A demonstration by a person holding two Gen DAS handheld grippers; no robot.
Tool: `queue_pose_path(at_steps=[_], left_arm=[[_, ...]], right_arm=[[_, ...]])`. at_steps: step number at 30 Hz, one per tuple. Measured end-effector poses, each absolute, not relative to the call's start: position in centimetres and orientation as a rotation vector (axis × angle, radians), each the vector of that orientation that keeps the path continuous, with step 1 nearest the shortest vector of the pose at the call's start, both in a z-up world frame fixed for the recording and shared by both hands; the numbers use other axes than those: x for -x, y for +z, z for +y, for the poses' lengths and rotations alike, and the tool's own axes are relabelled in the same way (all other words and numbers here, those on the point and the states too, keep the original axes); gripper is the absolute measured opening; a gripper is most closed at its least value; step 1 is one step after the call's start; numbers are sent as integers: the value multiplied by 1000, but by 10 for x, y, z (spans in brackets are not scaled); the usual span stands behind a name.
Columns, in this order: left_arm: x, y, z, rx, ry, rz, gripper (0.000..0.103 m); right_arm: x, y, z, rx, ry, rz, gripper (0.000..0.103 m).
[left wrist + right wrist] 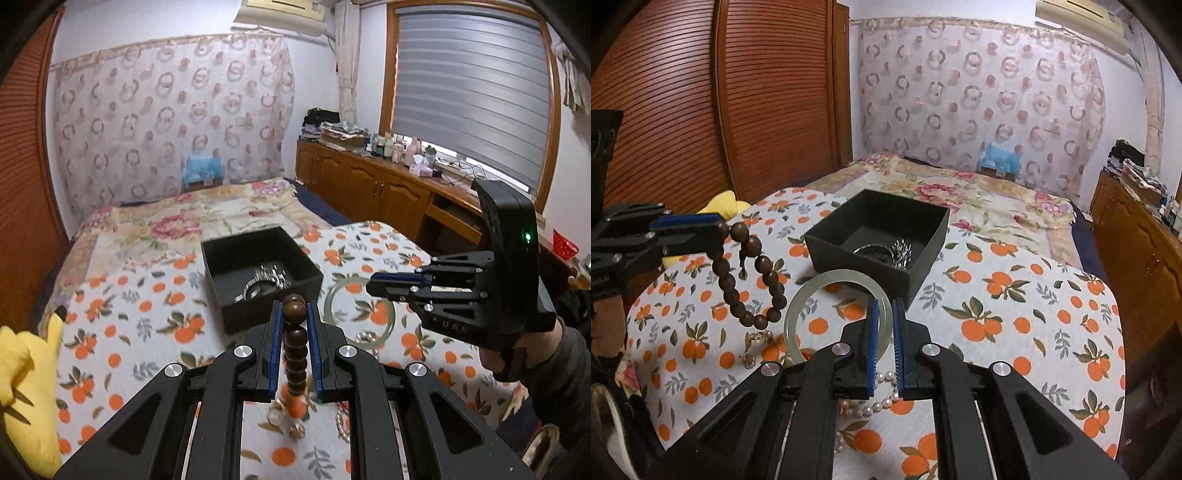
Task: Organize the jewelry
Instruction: 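Grasp the wooden bead bracelet with the left tool while the right tool grasps the jade bangle, then lower the bead bracelet and jade bangle into the black box and open both tools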
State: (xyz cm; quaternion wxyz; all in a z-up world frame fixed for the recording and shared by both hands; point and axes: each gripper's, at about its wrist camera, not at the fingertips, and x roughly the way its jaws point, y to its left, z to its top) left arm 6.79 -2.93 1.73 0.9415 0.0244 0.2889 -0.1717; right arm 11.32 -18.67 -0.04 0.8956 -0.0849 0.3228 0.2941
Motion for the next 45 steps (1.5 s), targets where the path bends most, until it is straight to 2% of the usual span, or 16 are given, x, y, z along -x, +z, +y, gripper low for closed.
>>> queue_pose_path(at_steps=[15,30,40,42,45], left_arm=[[-136,52,-27,-72,-330,541,12],[-210,24,-28,-80,-316,628,12],[-224,10,-19,-75,-276,655,13],[-225,6,-13,-57,-272,659,16],[-225,0,-2,-29,-246,655,28]], right_arm=[[-170,15,-185,169,612,636,9],[-217,13,-181,160,598,649,9],[-231,8,-164,186,610,657,9],[-235,6,-158,195,615,663,9],[-241,2,-150,207,618,673,9]])
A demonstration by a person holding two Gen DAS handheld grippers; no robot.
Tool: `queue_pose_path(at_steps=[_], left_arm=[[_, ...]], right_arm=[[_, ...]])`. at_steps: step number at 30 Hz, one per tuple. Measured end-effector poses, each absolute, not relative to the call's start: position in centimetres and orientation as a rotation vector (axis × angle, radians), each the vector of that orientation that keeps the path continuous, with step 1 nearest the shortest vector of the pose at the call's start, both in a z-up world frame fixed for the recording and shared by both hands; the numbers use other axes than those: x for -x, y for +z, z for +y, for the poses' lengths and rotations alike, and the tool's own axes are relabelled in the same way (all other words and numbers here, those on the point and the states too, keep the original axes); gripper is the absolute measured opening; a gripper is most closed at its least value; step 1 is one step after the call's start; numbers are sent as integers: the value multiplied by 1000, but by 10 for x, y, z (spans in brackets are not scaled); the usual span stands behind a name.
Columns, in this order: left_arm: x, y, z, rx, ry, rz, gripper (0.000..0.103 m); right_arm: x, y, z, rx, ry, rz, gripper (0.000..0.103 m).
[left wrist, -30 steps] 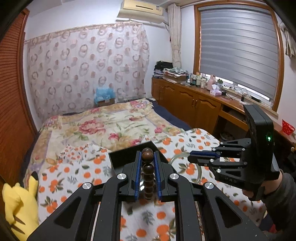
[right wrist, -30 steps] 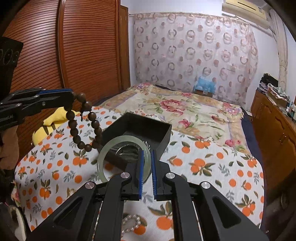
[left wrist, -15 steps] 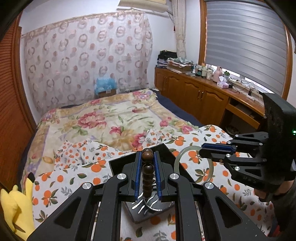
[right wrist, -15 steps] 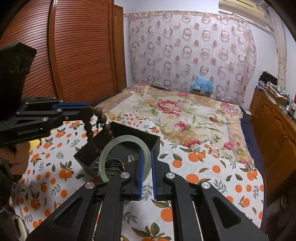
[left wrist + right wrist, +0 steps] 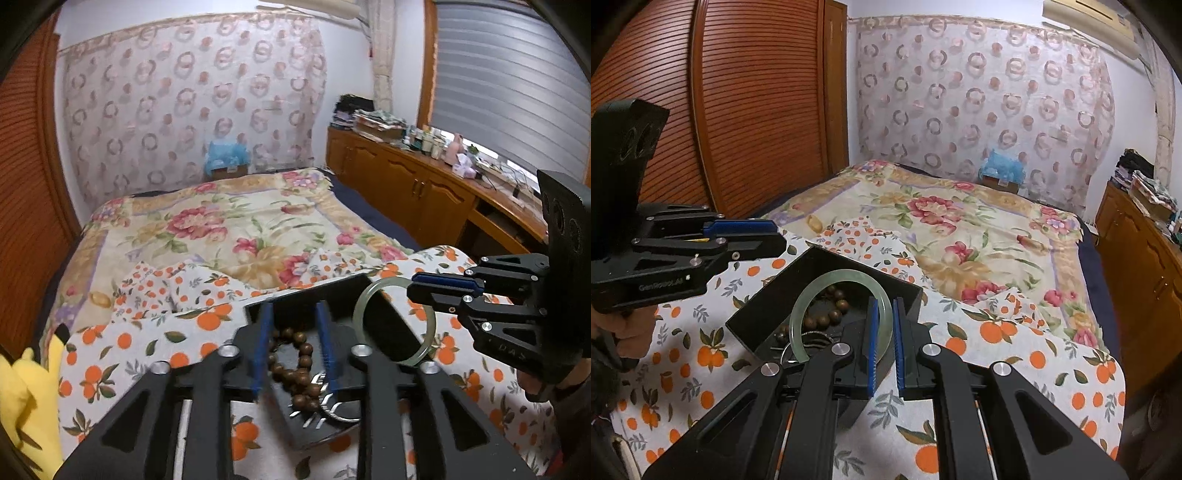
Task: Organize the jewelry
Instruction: 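Lower the bead bracelet and jade bangle into the black box and open both tools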
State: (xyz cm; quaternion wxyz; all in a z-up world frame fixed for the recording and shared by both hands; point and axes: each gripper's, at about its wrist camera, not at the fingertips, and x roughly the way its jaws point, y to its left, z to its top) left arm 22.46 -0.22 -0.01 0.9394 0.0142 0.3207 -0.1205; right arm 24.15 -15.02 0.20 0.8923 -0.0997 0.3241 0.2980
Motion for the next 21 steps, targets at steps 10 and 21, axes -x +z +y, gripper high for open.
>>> queue_pose_path(at_steps=[10,21], left_arm=[[-225,-13,21,-32,-167,632,50],[-223,-12,30,-20,-143,627,75]], right_arm=[[-256,-17,-125,242,621,707,10],[-258,-23,-115,248,606,714,11]])
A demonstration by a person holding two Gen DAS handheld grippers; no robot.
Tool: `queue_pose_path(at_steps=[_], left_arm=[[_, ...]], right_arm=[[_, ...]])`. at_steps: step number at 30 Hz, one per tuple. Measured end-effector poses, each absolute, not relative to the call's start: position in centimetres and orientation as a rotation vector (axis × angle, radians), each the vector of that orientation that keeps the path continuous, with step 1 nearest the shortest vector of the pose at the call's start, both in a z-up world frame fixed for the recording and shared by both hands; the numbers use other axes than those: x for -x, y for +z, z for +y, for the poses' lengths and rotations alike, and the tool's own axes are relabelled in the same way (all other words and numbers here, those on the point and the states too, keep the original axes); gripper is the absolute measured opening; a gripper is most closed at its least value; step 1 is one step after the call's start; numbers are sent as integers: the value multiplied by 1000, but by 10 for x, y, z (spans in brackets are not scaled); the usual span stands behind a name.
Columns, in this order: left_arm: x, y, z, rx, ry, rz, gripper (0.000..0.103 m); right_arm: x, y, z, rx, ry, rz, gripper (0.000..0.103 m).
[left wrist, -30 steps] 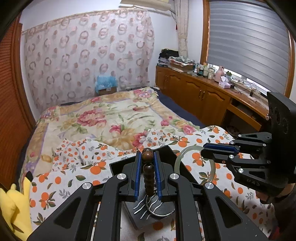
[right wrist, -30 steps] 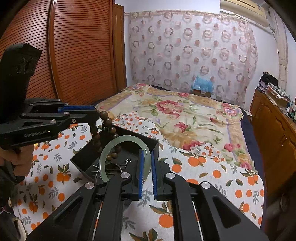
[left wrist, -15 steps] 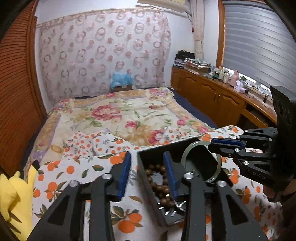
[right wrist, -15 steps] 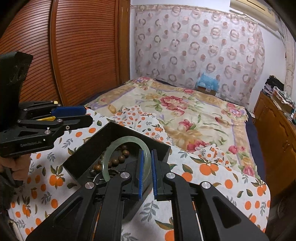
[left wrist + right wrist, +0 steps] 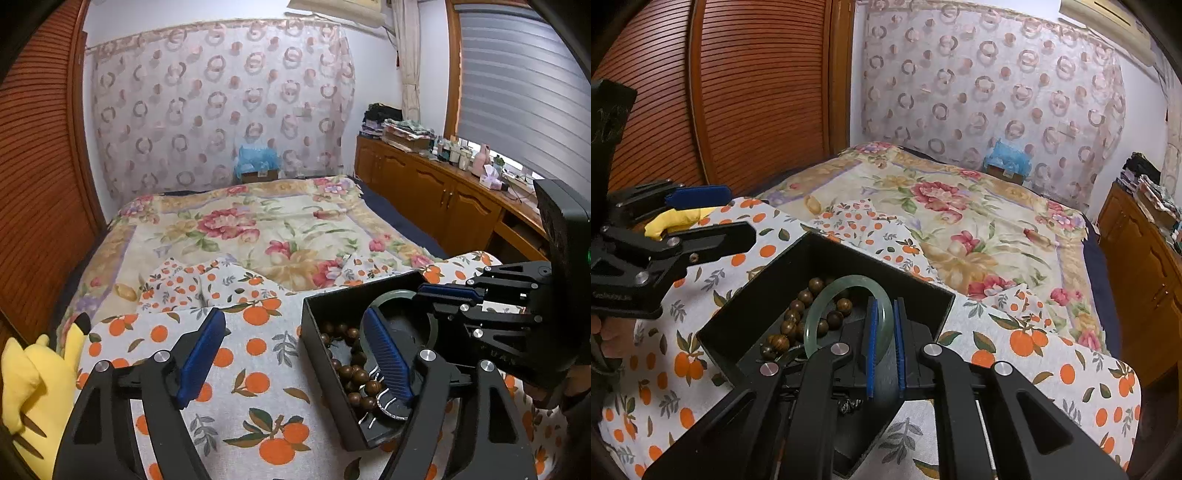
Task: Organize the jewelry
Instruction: 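Lower the bead bracelet and jade bangle into the black box and open both tools, then grasp the red string bracelet from the pearls with the left tool and lift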
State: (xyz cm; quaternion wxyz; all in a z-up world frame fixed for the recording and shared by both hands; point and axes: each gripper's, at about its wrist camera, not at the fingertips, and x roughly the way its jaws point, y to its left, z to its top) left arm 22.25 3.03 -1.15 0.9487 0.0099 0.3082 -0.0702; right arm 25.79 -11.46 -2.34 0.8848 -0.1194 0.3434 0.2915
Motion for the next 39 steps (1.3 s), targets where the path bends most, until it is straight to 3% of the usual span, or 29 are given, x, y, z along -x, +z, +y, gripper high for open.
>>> queue_pose_path(at_steps=[11,26,37,39], left_arm=[[-216,-6,25,-47,-134,606,76],[-180,27,-1,-75,-173,564,77],[-107,-18,-5,-41,-241,687,77],[-96,-28,-7,-26,-264,718,77]], right_arm=[[-234,-11,-134,186,584,699,15],[-134,-13,-174,202,574,721,15],[-81,-36,-191,107,583,765,15],[-72,-40,-199,81,566,773,23]])
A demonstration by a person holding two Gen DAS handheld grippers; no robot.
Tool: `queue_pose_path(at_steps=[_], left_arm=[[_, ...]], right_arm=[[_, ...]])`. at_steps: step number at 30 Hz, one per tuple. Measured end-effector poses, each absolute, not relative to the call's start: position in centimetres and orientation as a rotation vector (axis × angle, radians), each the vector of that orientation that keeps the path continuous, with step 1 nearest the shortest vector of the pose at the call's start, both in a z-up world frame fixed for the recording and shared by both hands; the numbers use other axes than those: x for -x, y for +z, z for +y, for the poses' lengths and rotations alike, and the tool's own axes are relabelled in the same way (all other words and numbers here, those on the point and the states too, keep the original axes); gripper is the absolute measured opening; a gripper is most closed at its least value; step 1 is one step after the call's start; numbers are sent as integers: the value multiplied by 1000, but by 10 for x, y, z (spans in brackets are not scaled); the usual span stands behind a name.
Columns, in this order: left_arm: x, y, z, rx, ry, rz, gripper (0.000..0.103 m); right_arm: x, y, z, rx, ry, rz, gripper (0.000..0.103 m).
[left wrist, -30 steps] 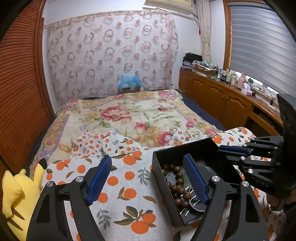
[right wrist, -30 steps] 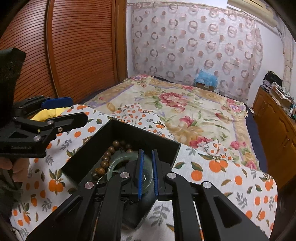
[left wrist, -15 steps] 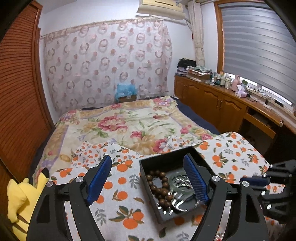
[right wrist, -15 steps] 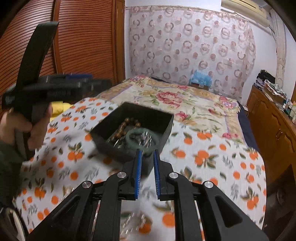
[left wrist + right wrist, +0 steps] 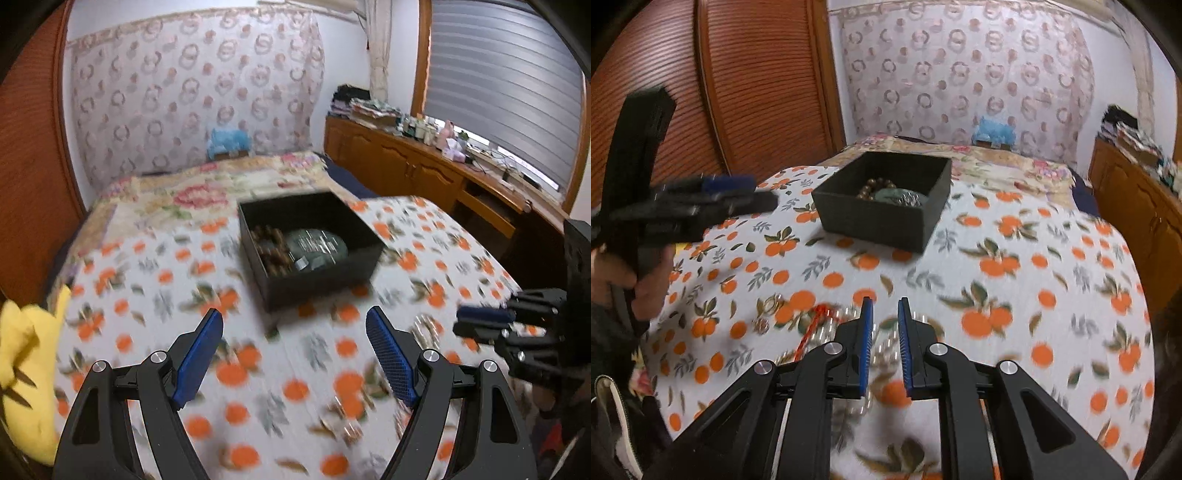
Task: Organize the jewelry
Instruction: 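Grasp the red string bracelet from the pearls with the left tool and lift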
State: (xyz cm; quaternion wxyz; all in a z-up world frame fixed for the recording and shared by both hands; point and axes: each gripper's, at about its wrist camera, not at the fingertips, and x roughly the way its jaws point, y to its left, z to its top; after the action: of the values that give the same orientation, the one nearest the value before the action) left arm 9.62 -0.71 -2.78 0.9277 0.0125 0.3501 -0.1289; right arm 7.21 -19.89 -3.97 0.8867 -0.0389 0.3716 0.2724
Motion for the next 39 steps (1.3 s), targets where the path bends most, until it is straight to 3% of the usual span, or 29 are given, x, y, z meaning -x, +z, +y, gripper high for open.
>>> queue_pose_path(at_steps=[5,13,15,18,23,28,33,39], left_arm=[[-77,-44,-20,-30,-310,764,76],[-67,-62,-55,-24,-422,842,48],[-69,-67,-60,-18,-429,863,35],[-71,-75,-67,-6,-437,894,27],[-73,-85,-73,-17,-420,927,20],[-74,-88,-77,-20,-420,932,20],[-74,-87,-77,0,-435,930,3],[-70,-80,-66,25,-426,894,2]], right_arm=[[-58,-49,-216,58,532,792,24],[-49,-65,-228,86,495,817,25],[-48,-68,-230,84,495,821,25],[-47,-71,-230,80,503,820,25],[-46,-71,-231,67,525,812,25],[-45,-71,-232,54,528,805,25],[-46,-72,-233,52,527,808,25],[-47,-74,-236,31,534,816,25]])
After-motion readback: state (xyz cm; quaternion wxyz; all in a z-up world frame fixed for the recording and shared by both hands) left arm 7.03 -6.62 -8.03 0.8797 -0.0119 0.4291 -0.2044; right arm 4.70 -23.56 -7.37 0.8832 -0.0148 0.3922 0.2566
